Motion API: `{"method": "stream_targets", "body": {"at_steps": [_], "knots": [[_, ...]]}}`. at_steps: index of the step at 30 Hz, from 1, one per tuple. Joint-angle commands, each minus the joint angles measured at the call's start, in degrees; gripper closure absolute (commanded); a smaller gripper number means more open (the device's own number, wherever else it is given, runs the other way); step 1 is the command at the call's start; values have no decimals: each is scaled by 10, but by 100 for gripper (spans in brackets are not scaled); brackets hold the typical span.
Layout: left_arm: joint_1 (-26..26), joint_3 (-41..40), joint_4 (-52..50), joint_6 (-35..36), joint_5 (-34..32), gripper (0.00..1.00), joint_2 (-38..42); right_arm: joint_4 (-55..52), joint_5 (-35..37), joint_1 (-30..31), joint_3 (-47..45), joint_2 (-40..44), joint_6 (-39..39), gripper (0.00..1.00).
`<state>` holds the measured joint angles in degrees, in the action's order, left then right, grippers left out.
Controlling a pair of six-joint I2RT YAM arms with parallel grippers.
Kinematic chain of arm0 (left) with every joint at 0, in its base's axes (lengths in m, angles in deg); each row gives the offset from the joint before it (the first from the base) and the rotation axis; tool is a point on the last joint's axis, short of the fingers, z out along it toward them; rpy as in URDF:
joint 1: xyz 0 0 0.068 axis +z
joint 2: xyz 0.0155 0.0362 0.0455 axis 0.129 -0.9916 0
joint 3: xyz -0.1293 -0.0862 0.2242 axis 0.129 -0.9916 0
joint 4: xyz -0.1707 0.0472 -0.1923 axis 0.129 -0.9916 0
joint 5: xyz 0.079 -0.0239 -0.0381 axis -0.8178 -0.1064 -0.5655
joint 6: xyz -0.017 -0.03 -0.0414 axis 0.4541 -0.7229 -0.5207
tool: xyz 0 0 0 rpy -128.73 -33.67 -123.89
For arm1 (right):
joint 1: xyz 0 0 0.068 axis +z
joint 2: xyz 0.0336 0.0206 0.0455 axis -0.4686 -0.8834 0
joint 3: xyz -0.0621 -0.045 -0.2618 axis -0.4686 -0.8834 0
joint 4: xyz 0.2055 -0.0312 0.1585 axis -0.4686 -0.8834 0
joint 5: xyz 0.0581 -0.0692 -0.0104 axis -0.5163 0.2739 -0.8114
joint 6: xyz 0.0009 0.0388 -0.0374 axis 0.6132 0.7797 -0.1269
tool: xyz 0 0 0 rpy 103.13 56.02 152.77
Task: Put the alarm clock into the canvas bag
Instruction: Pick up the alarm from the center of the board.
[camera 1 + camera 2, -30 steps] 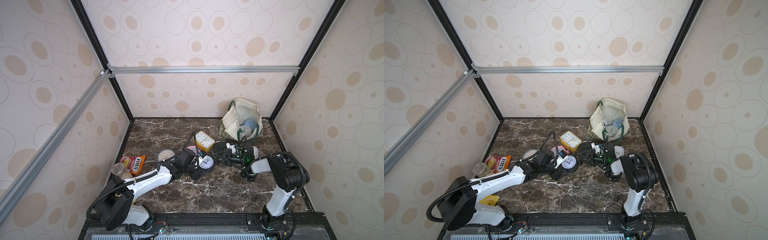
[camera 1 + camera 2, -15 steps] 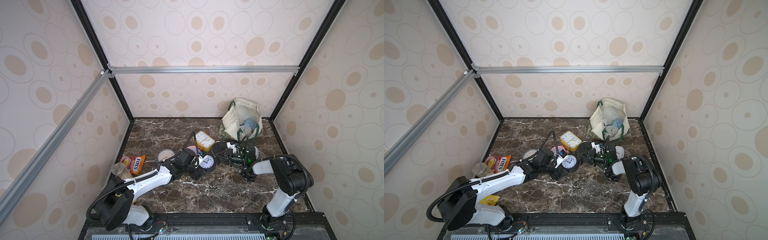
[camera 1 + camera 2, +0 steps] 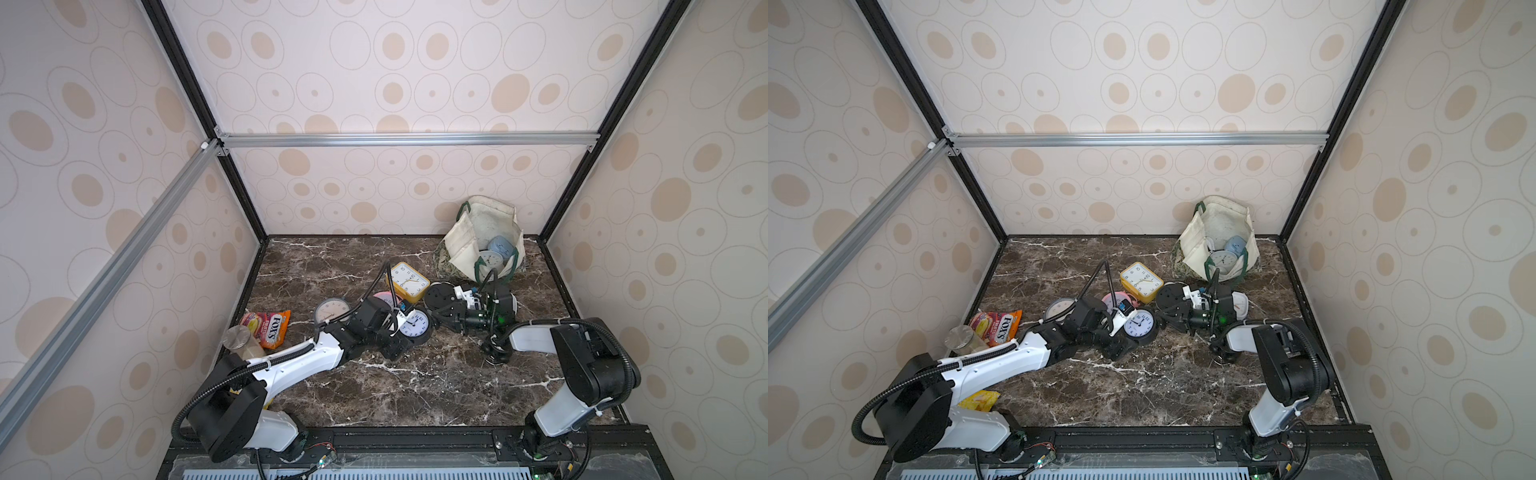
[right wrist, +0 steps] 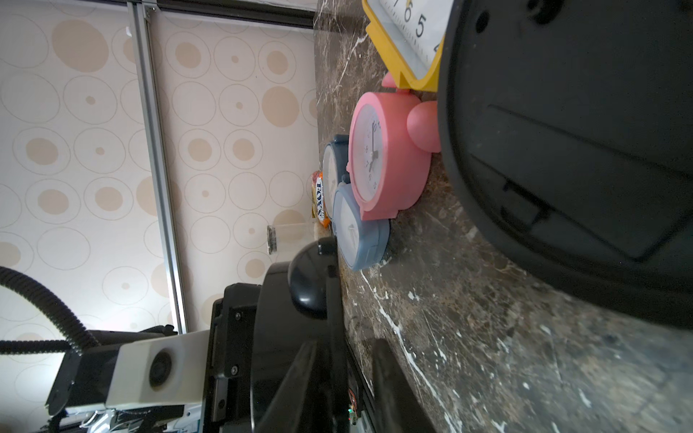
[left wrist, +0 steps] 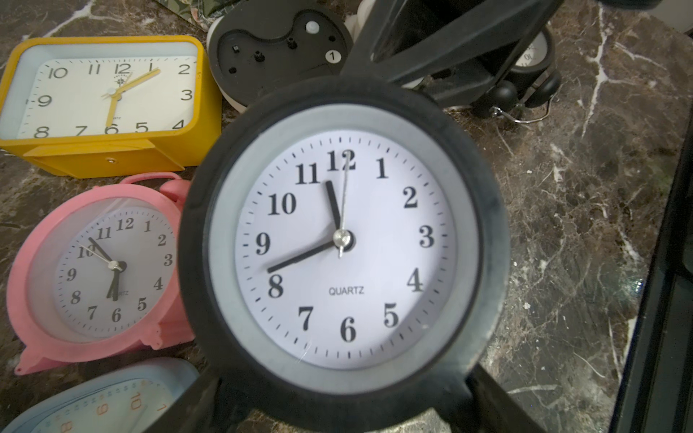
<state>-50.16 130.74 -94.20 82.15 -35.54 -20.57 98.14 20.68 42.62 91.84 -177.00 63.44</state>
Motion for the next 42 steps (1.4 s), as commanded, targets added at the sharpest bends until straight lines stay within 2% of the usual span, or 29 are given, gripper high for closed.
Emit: {"method": "stream_targets", "body": {"at_steps": [1,9,18,21,24,25,26,30,36,42], "knots": [[4,3,22,2,4,24,22,-11,-5,6,-2,14,-8,75],[4,5,23,0,4,24,16,14,-17,11,-1,18,8,86],[3,5,23,2,0,24,18,81,-32,11,-13,10,58,93],[3,6,23,4,-2,24,17,92,-37,11,-12,9,69,100],[3,6,22,5,0,19,19,89,-29,11,-9,21,64,100],[3,5,24,5,-2,14,21,77,-26,11,-4,26,56,100],[3,3,27,3,-5,2,25,58,-24,11,4,31,46,100],[4,6,29,-1,-7,1,41,12,-8,8,32,55,23,100],[3,14,34,-23,-8,2,94,-10,4,-21,84,81,34,100],[3,2,67,-83,-55,2,166,8,60,-99,129,118,69,100]]}}
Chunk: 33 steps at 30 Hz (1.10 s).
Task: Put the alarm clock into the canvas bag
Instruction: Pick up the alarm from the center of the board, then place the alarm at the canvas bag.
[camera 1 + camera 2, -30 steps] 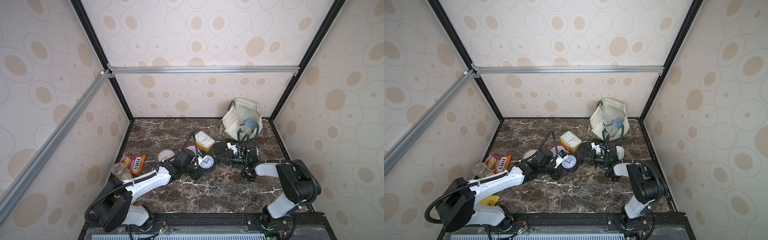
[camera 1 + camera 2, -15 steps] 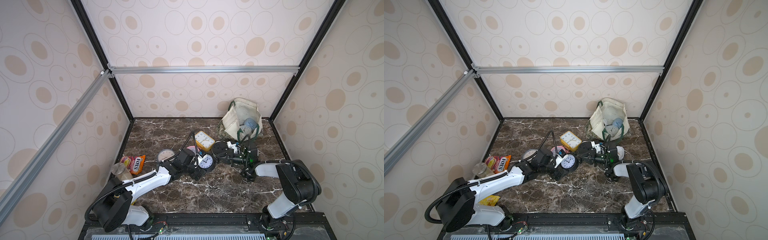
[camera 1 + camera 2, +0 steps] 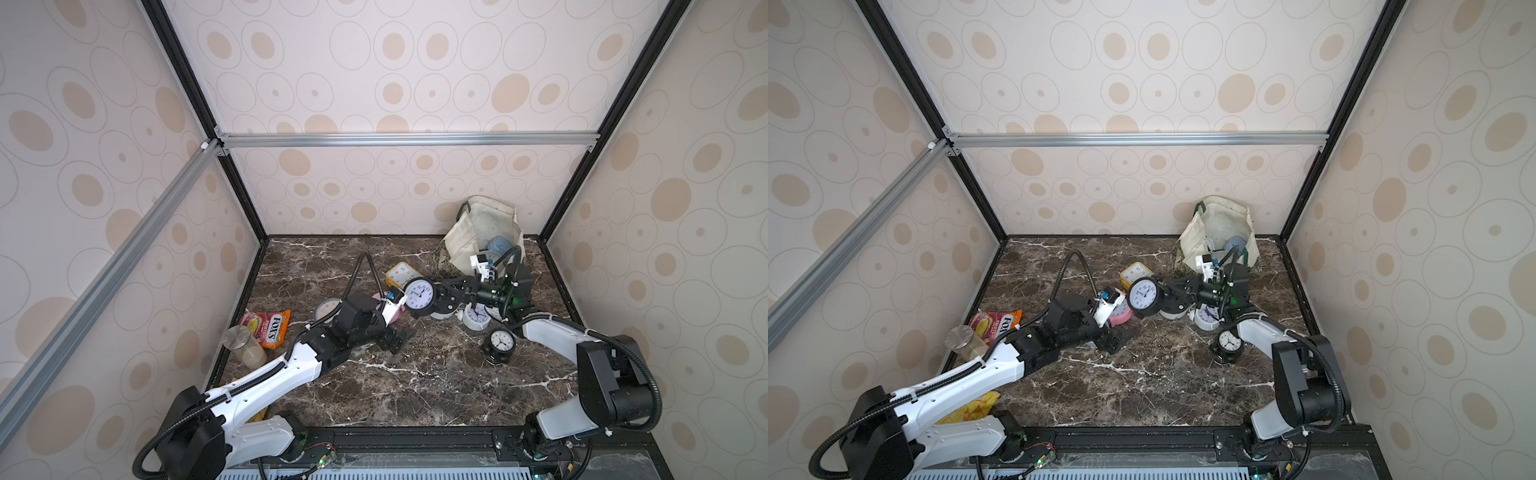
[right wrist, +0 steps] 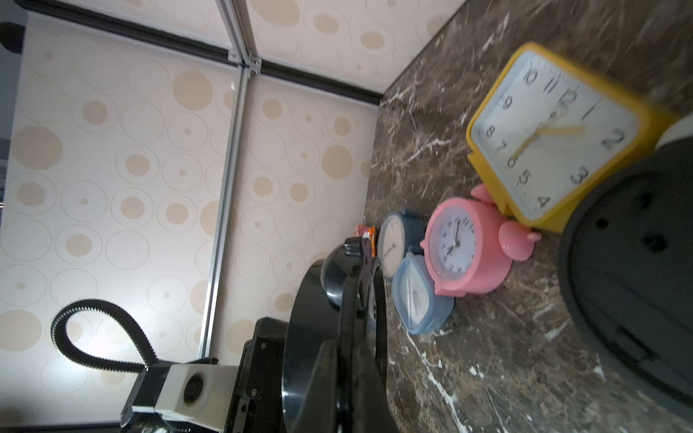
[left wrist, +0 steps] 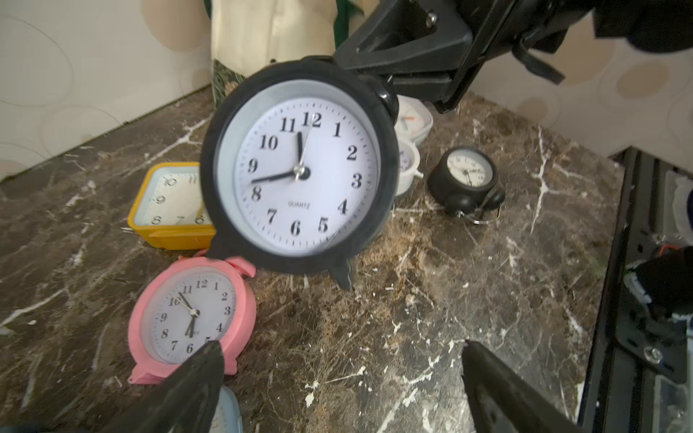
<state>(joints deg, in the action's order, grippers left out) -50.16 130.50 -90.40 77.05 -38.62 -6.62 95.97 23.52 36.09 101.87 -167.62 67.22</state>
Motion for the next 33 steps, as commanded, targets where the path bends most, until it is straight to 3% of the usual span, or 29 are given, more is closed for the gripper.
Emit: {"method": "stream_targets", "body": {"at_steps": [1,7,13,15,17,20,24,33], "knots": [[3,-2,36,-41,-25,2,36,47,45,-52,36,27,49,100],[3,-26,55,-76,-17,2,66,74,143,-137,94,26,94,100],[3,-55,79,-114,2,2,87,106,244,-178,132,-18,99,100],[3,-64,86,-127,4,2,96,110,291,-173,131,-21,59,100],[3,-73,89,-137,2,1,105,47,329,-169,132,-5,18,100],[3,-86,94,-150,1,1,116,71,419,-164,90,13,-33,100],[3,-102,106,-163,-1,1,124,49,483,-136,92,13,-121,100],[3,-106,119,-192,2,2,115,108,560,-83,118,-97,-161,100]]}}
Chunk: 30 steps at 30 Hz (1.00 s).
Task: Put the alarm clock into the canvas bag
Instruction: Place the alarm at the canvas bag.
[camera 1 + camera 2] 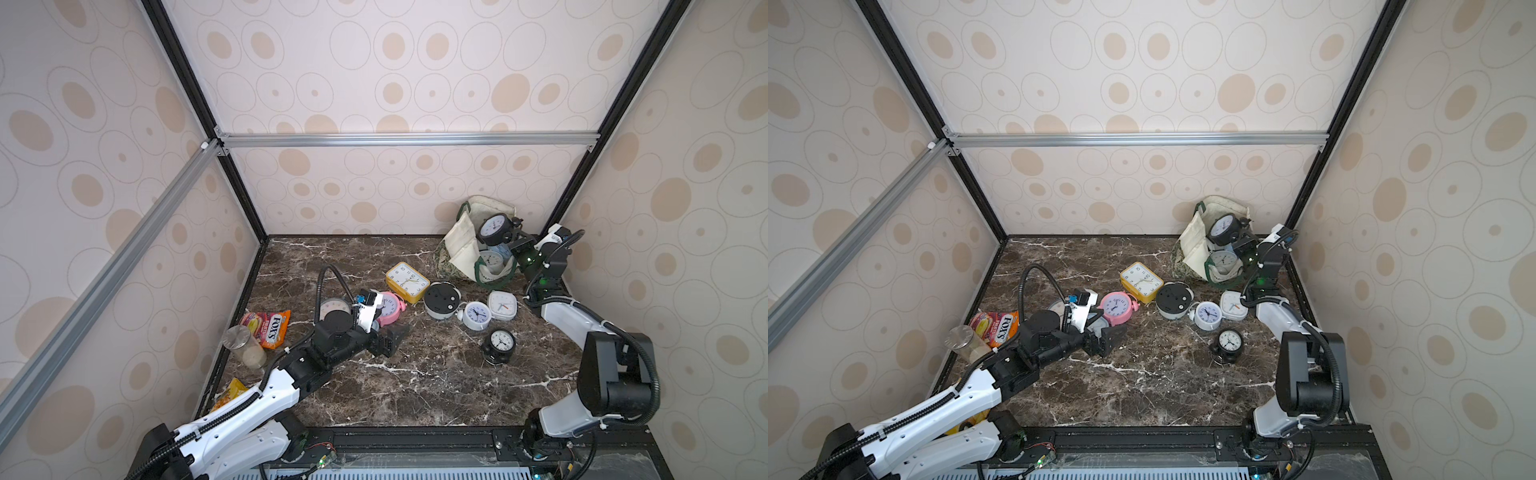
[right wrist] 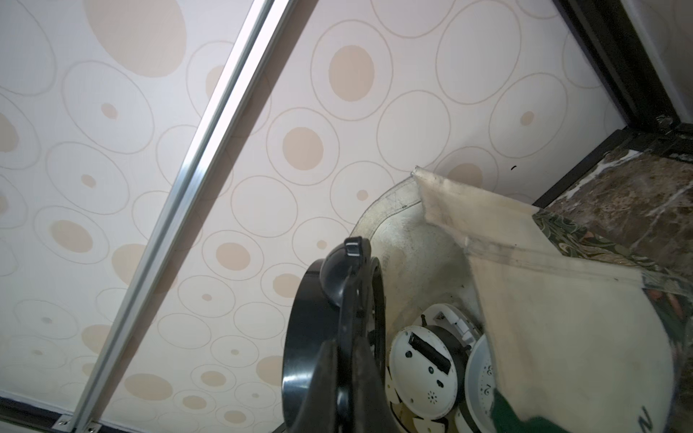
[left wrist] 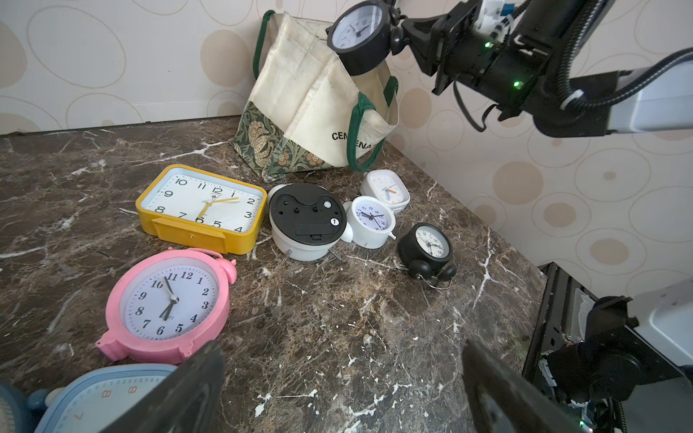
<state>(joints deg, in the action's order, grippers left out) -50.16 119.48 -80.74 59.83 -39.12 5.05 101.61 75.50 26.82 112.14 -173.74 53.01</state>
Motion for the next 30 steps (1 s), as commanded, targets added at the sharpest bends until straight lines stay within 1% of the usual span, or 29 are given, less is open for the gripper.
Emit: {"method": "stream_targets", "body": {"at_steps": [1,4,5,6,7,8,9,10,11,13,15,17,19,22,25,27,30], "knots": [[3,7,16,-24,6,2,-4,59,41,10,19,-50,-15,100],[3,28,-33,-31,-18,2,-17,73,41,11,32,-80,-10,99],[4,38,-56,-29,-28,1,-22,70,40,11,38,-83,-14,92],[4,49,-81,-27,-41,2,-29,58,36,11,47,-86,-21,82],[4,59,-104,-25,-52,2,-35,47,31,11,52,-85,-26,69],[4,73,-132,-22,-65,2,-44,39,23,11,56,-84,-31,50],[5,87,-160,-20,-81,2,-52,32,17,12,56,-78,-35,34],[5,97,-179,-20,-93,2,-58,19,13,12,55,-70,-39,25],[5,106,-199,-21,-110,2,-64,2,5,12,54,-57,-50,21],[7,121,-235,-35,-149,2,-72,-30,-13,11,47,-30,-69,17],[8,134,-268,-42,-177,2,-79,-36,-33,12,26,1,-85,15],[9,146,-311,-42,-215,2,-89,-60,-40,18,2,43,-113,8],[14,161,-362,-52,-246,2,-108,-94,-56,21,-17,81,-131,8],[23,175,-419,-110,-285,2,-140,-118,-52,37,-63,147,-160,6],[30,162,-421,-152,-284,2,-156,-156,-42,60,-95,207,-197,6],[29,156,-400,-139,-277,2,-167,-182,-41,75,-113,241,-214,6],[33,170,-379,-100,-292,2,-205,-201,-74,81,-148,284,-200,6]]}}
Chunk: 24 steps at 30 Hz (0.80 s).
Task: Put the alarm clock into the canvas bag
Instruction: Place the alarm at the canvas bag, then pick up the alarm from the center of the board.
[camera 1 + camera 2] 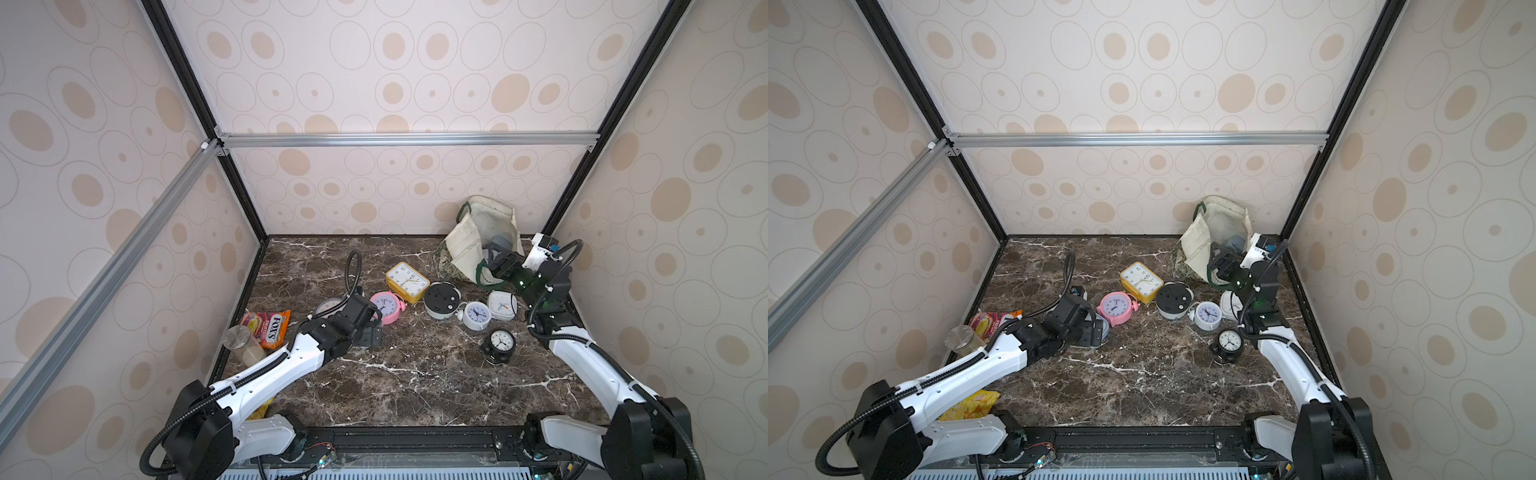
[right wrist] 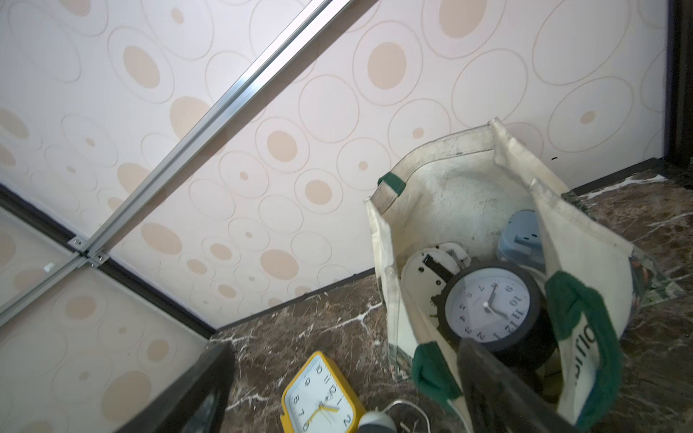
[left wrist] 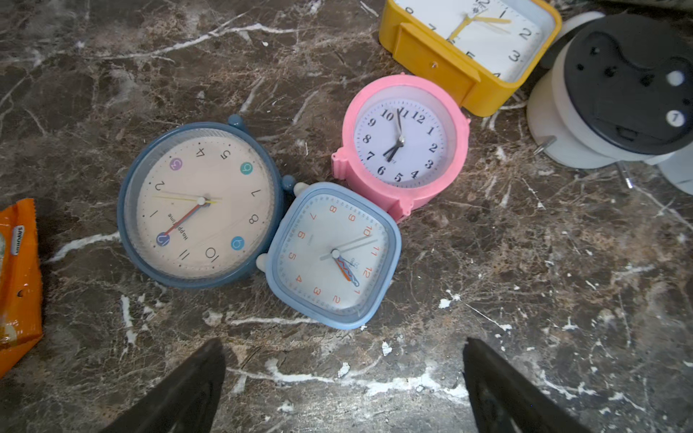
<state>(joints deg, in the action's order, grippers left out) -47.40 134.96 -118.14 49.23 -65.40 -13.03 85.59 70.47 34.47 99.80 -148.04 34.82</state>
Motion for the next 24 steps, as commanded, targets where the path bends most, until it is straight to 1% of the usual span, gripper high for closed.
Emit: {"method": "stream_targets", "body": {"at_steps": [1,5,6,10,14,15,16,20,24], "knots": [[13,20,6,23,-23,2,-43,-44,-33,5,-37,41,-10,7],[50,35,44,82,12,2,-113,-64,-79,11,-77,88,13,7],[54,45,44,90,9,2,-126,-75,-90,13,-83,98,16,7],[60,88,51,127,-16,2,-167,-121,-120,24,-108,152,12,6],[63,135,44,164,-5,2,-232,-165,-149,25,-131,190,8,5],[64,147,39,170,-3,2,-245,-171,-153,25,-136,199,8,1],[64,156,37,176,1,2,-258,-179,-155,25,-140,208,7,0],[68,173,27,188,20,2,-291,-217,-156,25,-145,241,-5,0],[72,168,25,195,16,2,-293,-230,-172,25,-145,257,-7,0]]}}
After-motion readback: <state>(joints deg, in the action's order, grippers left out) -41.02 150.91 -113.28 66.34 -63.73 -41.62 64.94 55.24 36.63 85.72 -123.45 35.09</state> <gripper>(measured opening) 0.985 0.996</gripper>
